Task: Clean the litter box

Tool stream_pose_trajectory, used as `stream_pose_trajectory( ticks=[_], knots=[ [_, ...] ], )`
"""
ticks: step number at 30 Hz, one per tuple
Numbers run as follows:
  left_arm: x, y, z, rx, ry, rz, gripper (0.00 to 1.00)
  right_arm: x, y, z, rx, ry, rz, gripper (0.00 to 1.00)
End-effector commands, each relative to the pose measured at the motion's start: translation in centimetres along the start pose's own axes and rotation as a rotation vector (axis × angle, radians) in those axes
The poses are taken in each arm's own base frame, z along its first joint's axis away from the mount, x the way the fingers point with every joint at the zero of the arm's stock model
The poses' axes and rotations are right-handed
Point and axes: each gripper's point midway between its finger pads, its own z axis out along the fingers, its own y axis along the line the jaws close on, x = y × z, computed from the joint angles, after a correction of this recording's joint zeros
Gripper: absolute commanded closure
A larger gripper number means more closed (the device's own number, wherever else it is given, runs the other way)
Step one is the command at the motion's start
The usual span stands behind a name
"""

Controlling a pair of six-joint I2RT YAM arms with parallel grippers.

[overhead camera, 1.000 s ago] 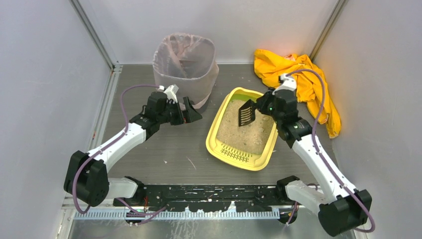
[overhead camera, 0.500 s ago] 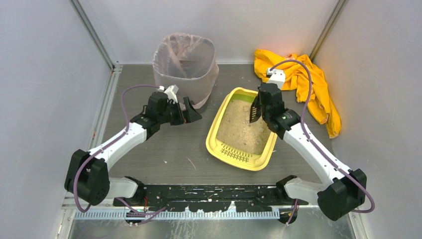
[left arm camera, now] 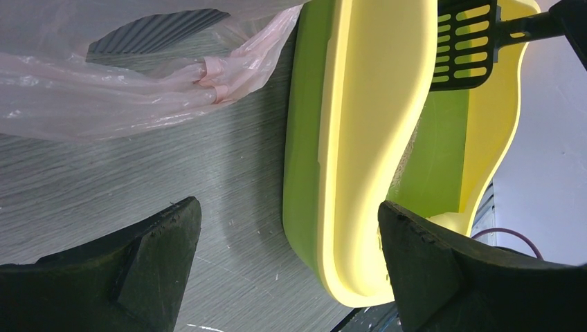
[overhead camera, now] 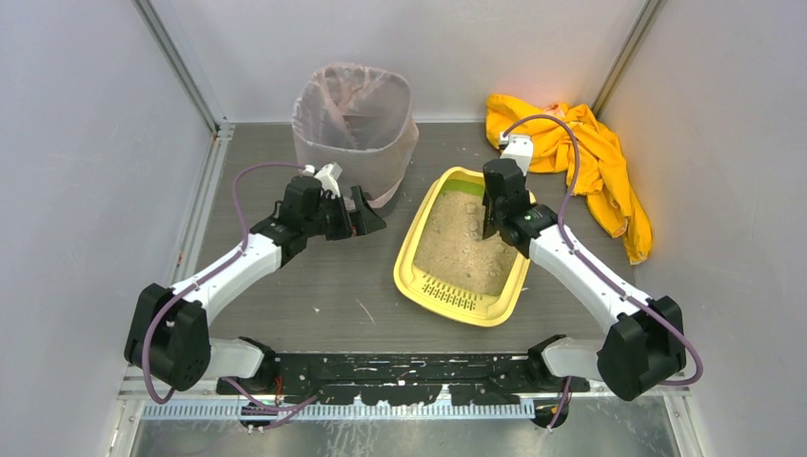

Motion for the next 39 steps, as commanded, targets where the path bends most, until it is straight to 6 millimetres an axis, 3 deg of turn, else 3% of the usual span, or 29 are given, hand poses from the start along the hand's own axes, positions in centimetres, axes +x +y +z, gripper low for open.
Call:
stream_pose_trajectory(
  ticks=[1,14,17,24,28,39],
  knots=[
    [-1.3,-0.7,-0.2,0.024,-0.042,0.035,0.02,-0.4,1.7,0.5,-0.07,-0.031,0.085,0.99],
    [-1.3,-1.0,-0.4,0.033,-0.043,0.033,0.02,0.0,3.4,-1.2,-0.213,0.001,0.205,0.99],
    [-1.3,-1.0,-0.4,0.037,-0.042,0.032,0.02,0.0,2.7,-1.5,-0.189,-0.01,0.201,0.99],
    [-1.2,-1.0,-0.2,0.041,-0.036,0.029,0.02,-2.9,-0.8,-3.8,-0.086,-0.095,0.149,0.99],
    [-1.2,-1.1,-0.1,0.044,-0.034,0.024,0.03,-3.7,-1.6,-4.7,-0.07,-0.118,0.135,0.99],
    [-1.2,-1.1,-0.1,0.046,-0.033,0.024,0.02,-0.6,0.1,-2.9,-0.118,-0.043,0.137,0.99]
  ],
)
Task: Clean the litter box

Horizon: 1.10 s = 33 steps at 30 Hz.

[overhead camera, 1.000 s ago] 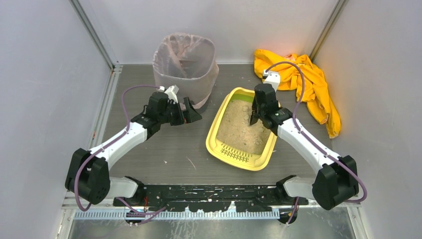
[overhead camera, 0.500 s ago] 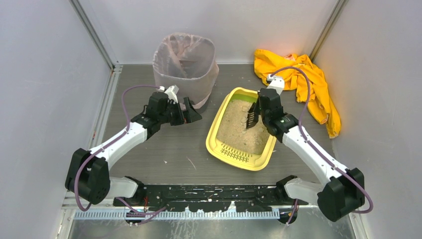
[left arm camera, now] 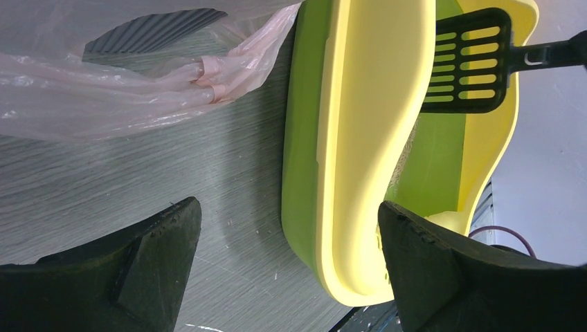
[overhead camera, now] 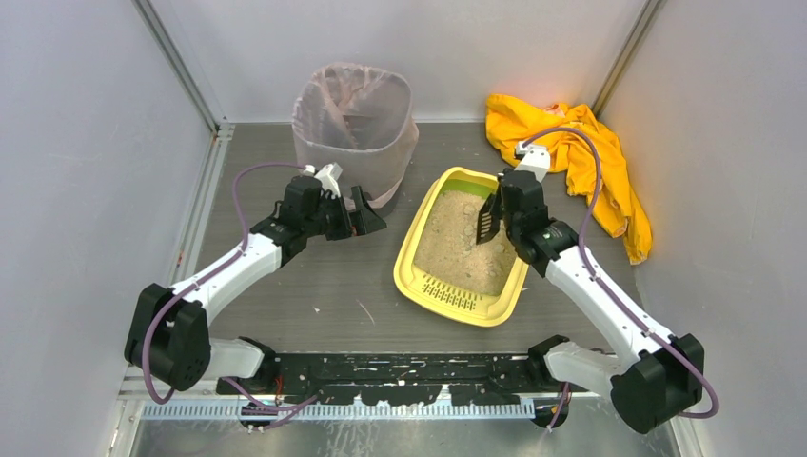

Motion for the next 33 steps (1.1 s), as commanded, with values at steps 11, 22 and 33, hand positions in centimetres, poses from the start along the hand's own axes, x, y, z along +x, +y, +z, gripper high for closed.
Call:
stream_pose_trajectory(
  ticks=[11,22,33],
  knots=[
    [-1.0,-0.9,0.1,0.044,-0.027,0.02,0.02,2.4,2.0,1.8,-0.065,0.031,0.056,0.99],
    [-0.9,-0.8,0.2,0.042,-0.023,0.02,0.02,1.9,3.2,4.0,-0.135,-0.021,0.21,0.99],
    [-0.8,-0.8,0.3,0.046,-0.018,0.018,0.02,3.2,4.6,4.4,-0.264,0.029,0.361,0.99]
  ],
)
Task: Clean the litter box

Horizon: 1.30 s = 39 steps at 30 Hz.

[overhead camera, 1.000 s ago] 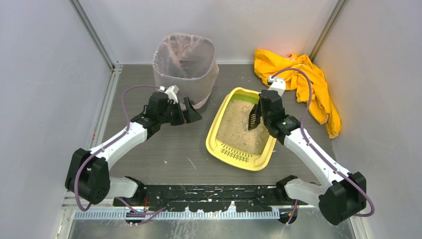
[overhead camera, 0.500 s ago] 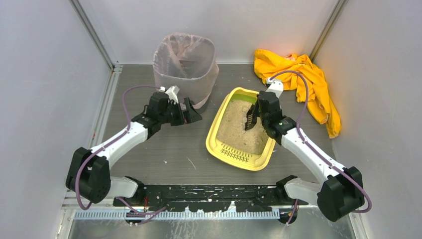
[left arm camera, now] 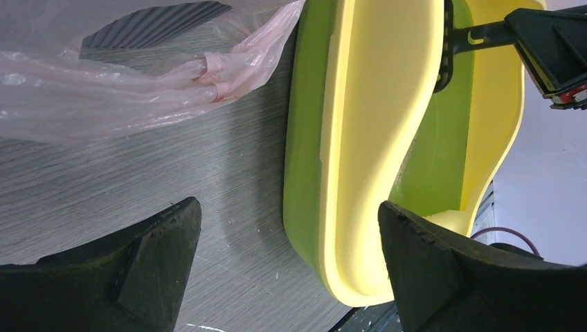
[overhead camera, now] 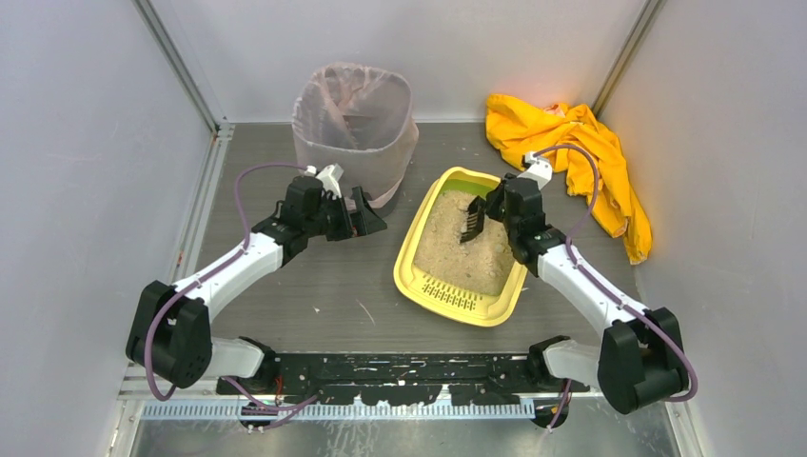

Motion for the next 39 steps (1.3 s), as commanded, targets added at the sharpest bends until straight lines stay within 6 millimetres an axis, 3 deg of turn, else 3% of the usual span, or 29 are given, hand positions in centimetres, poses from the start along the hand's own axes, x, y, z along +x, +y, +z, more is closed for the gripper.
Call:
stream_pose_trajectory(
  ticks=[1,20,31,39],
  knots=[
    [-1.1,-1.1,0.0,0.049,-0.03,0.023,0.02,0.3,3.6,0.0,-0.182,0.028,0.154,0.99],
    [-1.2,-1.3,-0.2,0.059,-0.035,0.025,0.03,1.7,2.7,0.8,-0.314,0.106,0.331,0.99],
    [-1.1,-1.5,0.0,0.07,-0.029,0.017,0.03,-2.7,3.5,-3.9,-0.365,0.031,0.325,0.99],
    [-1.0,-1.6,0.2,0.08,-0.024,0.009,0.03,-1.9,2.6,-4.0,-0.358,0.041,0.338,0.99]
  ],
)
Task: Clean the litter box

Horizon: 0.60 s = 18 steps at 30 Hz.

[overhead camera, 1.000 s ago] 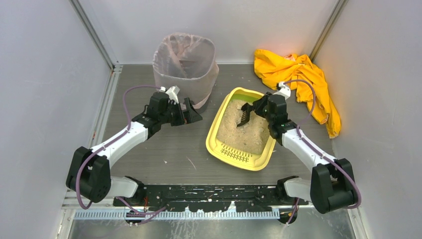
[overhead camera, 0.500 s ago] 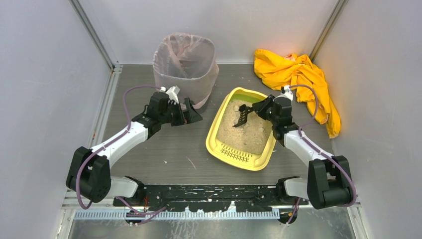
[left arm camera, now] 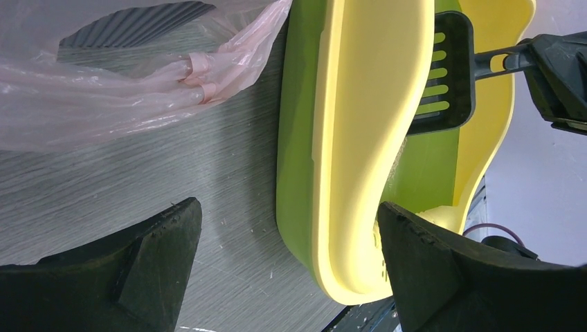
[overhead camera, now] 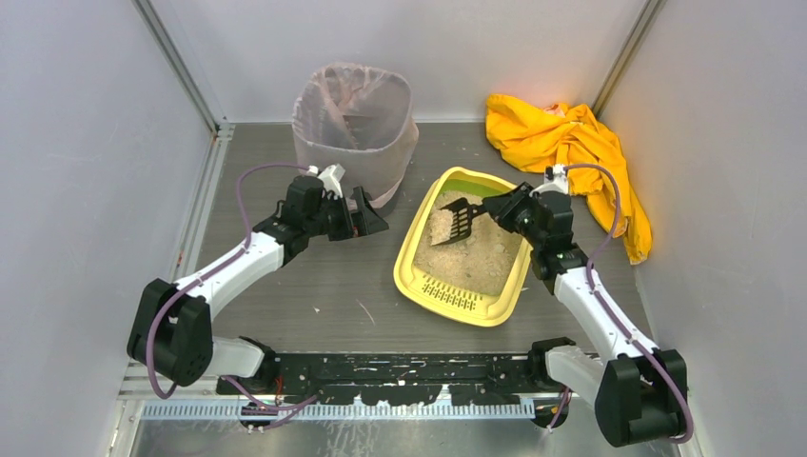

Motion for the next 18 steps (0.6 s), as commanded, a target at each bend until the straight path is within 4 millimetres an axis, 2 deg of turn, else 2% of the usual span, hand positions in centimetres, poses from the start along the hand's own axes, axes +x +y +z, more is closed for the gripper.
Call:
stream_pose_trajectory(
  ticks=[1,6,12,18],
  knots=[
    [-1.1,-1.1,0.0,0.053,-0.034,0.015,0.03,-1.1,1.4,-0.3,-0.071,-0.027,0.032,0.99],
    [-1.2,-1.2,0.0,0.056,-0.035,0.015,0.03,-2.1,1.0,-1.1,-0.096,-0.04,0.067,0.99],
    [-1.1,-1.2,0.0,0.056,-0.034,0.013,0.03,-4.6,-0.3,-3.2,-0.08,-0.095,0.086,0.99],
    [-1.0,-1.2,0.2,0.061,-0.029,0.01,0.04,-5.3,-0.4,-4.2,-0.112,-0.101,0.11,0.99]
  ],
)
